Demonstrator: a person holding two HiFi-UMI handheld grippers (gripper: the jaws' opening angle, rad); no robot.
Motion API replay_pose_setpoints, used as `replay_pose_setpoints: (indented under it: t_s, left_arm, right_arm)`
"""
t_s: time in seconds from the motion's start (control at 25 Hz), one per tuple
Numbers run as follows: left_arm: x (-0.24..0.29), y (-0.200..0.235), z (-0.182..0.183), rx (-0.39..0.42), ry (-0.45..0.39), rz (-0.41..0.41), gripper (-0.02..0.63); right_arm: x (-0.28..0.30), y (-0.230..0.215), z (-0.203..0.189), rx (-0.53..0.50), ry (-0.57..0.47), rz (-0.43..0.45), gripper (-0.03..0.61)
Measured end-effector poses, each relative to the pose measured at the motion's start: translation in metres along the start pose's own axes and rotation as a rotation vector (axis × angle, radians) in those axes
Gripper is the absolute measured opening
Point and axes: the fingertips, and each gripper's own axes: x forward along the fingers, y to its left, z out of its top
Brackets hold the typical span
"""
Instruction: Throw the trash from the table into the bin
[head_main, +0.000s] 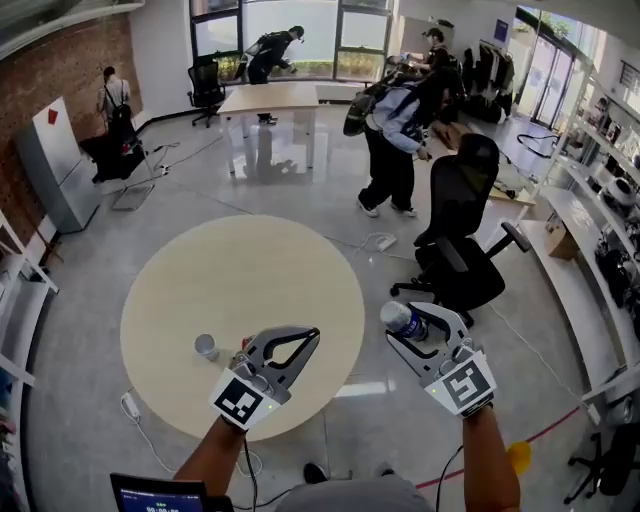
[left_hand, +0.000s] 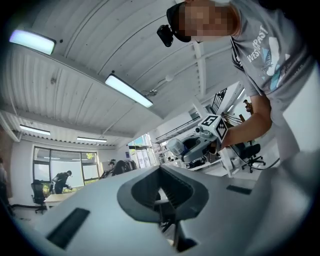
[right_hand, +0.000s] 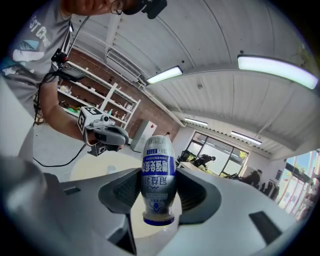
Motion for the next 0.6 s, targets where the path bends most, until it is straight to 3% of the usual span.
replay_pose_setpoints:
  t_s: [0.08, 0.16, 0.6]
  left_arm:
    - [0.031, -0.020, 0.020, -0.073, -0.089, -0.025, 0.043]
    - [0.070, -0.051, 0.030, -0.099, -0.123, -0.076, 0.043]
    - [0.285, -0.275, 0.070, -0.158, -0.156, -0.368, 0.043]
  right_arm:
    - [-0.044, -0.013, -0.015, -0.003, 0.021, -0.050, 0.201]
    - [-0.097, -0.026, -0.040, 0.029, 0.042, -0.115, 0.201]
    - [-0.435, -0.082, -0.211, 0.135, 0.268, -0.447, 0.201]
